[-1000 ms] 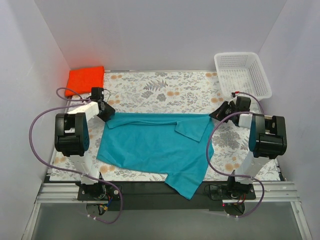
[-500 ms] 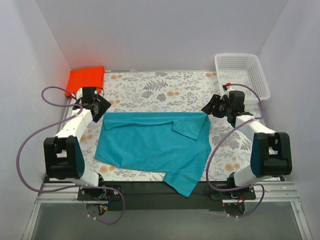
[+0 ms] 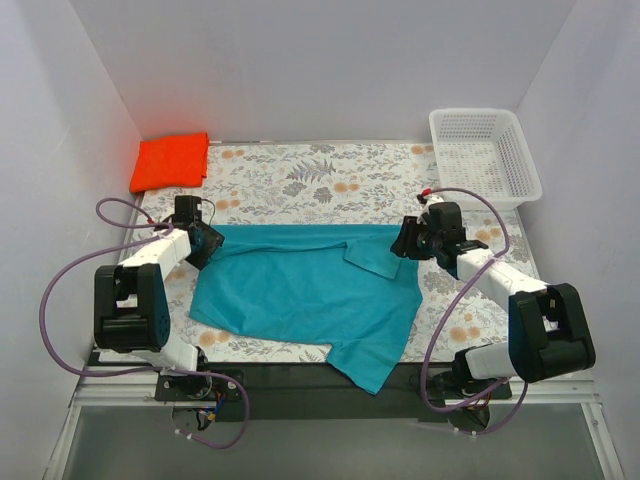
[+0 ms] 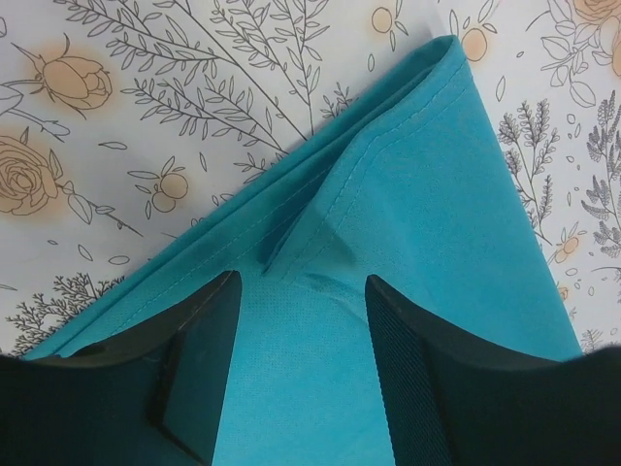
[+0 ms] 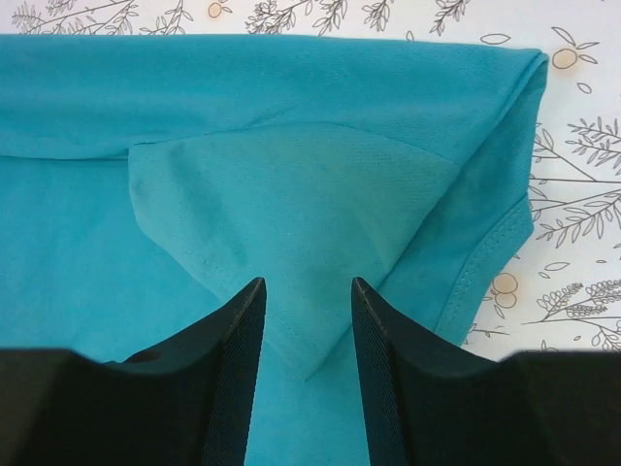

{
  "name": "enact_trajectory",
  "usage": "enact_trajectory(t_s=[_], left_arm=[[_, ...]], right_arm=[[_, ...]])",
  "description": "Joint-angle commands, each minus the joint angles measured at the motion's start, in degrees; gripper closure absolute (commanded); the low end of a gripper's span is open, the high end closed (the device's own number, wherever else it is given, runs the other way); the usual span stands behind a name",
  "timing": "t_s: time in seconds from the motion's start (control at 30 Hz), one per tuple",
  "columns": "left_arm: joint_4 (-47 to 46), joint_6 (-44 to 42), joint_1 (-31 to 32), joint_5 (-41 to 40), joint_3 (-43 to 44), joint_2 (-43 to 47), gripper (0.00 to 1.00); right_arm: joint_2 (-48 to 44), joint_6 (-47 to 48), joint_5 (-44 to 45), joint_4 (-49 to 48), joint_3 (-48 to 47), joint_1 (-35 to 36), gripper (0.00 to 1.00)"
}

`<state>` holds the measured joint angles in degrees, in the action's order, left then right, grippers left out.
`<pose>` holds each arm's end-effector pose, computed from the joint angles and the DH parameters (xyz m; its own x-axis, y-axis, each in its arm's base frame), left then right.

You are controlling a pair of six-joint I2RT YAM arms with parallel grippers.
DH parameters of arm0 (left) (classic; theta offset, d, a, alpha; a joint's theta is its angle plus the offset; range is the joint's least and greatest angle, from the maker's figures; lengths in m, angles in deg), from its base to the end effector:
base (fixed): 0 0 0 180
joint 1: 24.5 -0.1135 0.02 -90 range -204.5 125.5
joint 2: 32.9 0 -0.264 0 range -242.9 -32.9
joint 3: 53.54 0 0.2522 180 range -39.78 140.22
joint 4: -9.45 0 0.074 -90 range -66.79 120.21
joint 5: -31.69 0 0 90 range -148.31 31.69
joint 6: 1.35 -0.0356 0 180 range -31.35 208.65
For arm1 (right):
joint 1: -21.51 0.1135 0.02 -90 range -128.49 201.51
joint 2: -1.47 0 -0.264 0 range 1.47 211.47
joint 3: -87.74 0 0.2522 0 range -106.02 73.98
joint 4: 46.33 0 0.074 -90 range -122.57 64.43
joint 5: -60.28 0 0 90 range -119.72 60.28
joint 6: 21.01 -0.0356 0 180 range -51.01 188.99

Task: Fold and stack the t-shirts
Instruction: Fold the tshirt

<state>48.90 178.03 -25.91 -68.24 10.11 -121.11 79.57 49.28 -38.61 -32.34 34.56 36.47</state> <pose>0.2887 0.0132 0.1745 0.0901 -0.9830 -0.1597 -0.8996 -0.0115 -0.4365 0.2683 0.0774 0.1970 -0.6965 0.1588 -0.6998 -0.1448 0.9240 0.3538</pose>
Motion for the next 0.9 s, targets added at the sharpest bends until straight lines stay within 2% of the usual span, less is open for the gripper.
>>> enact_trajectory(t_s=[0.0, 0.2, 0.33, 0.37, 0.43, 0.47, 0.5, 0.87], left_arm=[[-0.73, 0.97, -0.35, -0.61, 0.3, -0.12, 0.48], [-0.82, 0.0, -0.35, -0.17, 0.3, -1.09, 0.61], [-0.82, -0.17, -0.35, -0.17, 0.3, -0.13, 0.74], [-0.73, -0.26, -0.26, -0.35, 0.3, -0.04, 0.83], [-0.73, -0.88, -0.35, -0.61, 0.56, 0.22, 0.89], [-0.82, -1.14, -0.35, -0.7, 0.91, 0.23, 0.97], [-0.65, -1.4, -0.35, -0.87, 1.17, 0.31, 0.99], [2.52, -6.15, -0.26, -3.86, 5.13, 0.49, 1.0]], right_arm=[[0.46, 0.11, 2.38, -0.93, 0.48, 1.38, 0.53], [2.49, 0.19, 3.0, -0.85, 0.31, 2.88, 0.54], [2.75, -0.51, 4.22, -0.32, 0.57, 3.41, 0.54], [2.75, -0.95, 4.49, -0.32, 0.75, 3.58, 0.54], [2.4, -1.3, 4.93, 1.7, 1.1, 3.76, 0.54], [2.23, -1.3, 4.76, 1.79, 1.19, 3.85, 0.53], [1.7, -1.3, 4.49, 2.05, 1.36, 3.85, 0.53], [-0.59, 7.13, 4.84, 8.56, -0.22, 7.89, 0.52]])
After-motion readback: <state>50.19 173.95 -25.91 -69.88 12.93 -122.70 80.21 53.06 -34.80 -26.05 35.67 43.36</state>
